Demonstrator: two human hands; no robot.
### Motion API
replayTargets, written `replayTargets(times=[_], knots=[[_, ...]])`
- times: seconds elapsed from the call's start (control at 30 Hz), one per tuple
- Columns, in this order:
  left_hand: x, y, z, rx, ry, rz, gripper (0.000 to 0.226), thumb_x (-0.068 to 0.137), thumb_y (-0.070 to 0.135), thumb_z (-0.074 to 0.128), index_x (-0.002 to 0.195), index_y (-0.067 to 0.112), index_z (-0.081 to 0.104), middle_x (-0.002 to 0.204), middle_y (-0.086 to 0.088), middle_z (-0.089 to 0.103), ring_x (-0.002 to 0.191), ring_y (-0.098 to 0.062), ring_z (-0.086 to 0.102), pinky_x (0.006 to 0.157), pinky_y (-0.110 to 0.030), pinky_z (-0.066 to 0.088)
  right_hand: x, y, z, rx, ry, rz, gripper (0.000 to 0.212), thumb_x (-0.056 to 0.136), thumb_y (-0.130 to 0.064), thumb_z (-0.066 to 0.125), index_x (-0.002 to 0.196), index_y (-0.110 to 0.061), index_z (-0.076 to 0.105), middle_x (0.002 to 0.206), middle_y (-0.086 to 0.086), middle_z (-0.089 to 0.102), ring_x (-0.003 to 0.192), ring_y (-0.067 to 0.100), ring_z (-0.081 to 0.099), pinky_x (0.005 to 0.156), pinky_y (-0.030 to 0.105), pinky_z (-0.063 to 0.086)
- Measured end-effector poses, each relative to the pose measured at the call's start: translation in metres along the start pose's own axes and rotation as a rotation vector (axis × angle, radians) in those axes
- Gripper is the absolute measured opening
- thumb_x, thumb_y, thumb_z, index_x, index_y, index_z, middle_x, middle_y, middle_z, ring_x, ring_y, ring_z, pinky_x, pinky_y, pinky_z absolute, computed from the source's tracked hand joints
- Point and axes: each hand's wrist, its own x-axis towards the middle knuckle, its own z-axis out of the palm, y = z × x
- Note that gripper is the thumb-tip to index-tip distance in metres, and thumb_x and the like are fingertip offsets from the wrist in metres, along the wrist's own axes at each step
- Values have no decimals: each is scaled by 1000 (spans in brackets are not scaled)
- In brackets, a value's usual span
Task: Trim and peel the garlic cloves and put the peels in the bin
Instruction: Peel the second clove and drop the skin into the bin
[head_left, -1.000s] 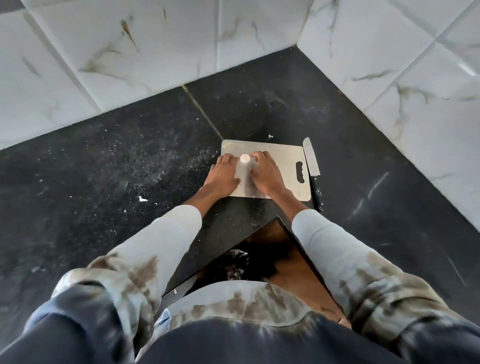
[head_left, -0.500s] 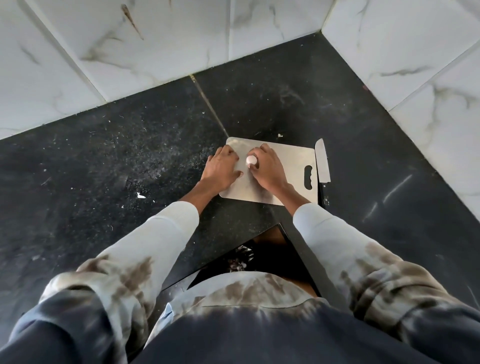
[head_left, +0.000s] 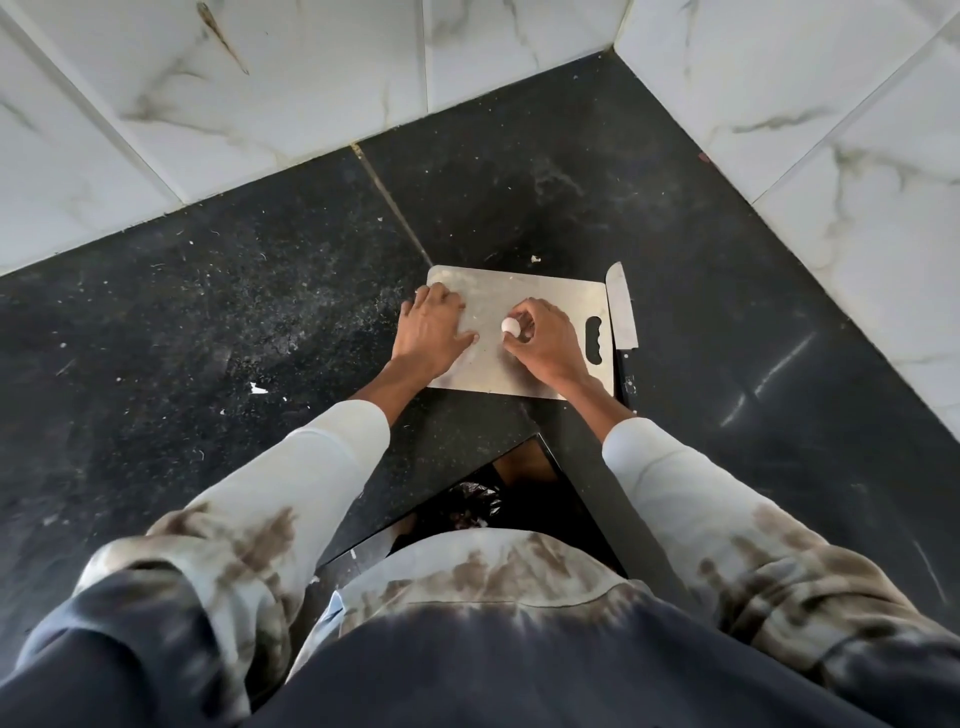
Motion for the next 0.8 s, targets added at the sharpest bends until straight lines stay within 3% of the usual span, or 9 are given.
replayTargets(times=[0.07,0.17,0.3,0.4,0.47,0.57,0.7,0.8], knots=[[-3,8,2,-113,-24,74,57,91,40,81,141,20,61,142,-3,57,135,-26,52,116,-49,44,-2,-4,-3,232,-5,117,32,88,-30,82,114,-20,66,106,-7,74,92,8,71,78,17,58],[-7,22,3,-267,-64,170,56,91,28,84,141,18,62,140,-2,61,129,-24,58,111,-43,49,-2,-1,-5,479,-42,275,34,89,-28,83,116,-14,68,110,1,80,93,17,79,70,23,61],[-9,37,8,-362,-9,175,39,91,19,83,128,13,72,124,-4,70,106,-22,69,98,-43,58,-8,7,-9,666,-103,340,31,93,-14,81,120,-4,70,110,15,79,93,29,81,90,42,66],[-8,42,12,-368,1,196,29,91,17,82,119,11,75,114,-5,71,97,-21,69,92,-44,60,-14,10,-14,748,-97,352,30,93,-7,79,122,1,70,113,20,77,100,33,79,89,39,66],[-8,45,15,-369,-6,203,29,92,17,81,119,10,75,115,-6,70,99,-22,68,92,-43,60,-18,11,-16,777,-82,361,31,92,-2,79,122,3,71,114,19,77,105,33,78,84,32,66],[-6,47,20,-359,0,193,28,93,18,80,119,10,75,116,-5,68,99,-23,67,92,-42,59,-21,11,-15,775,-61,371,30,90,0,80,120,0,74,112,16,79,106,32,78,88,38,66],[-2,50,23,-350,44,126,26,94,20,79,118,9,74,117,-7,68,99,-24,67,90,-41,59,-19,12,-11,625,-40,370,35,88,-4,83,122,-11,76,110,2,80,107,20,77,87,35,65],[-1,53,27,-315,40,107,24,95,20,79,116,10,74,116,-8,68,99,-26,68,90,-41,58,-21,13,-6,516,-50,350,36,92,-1,75,126,-14,74,114,1,78,110,19,73,92,36,63]])
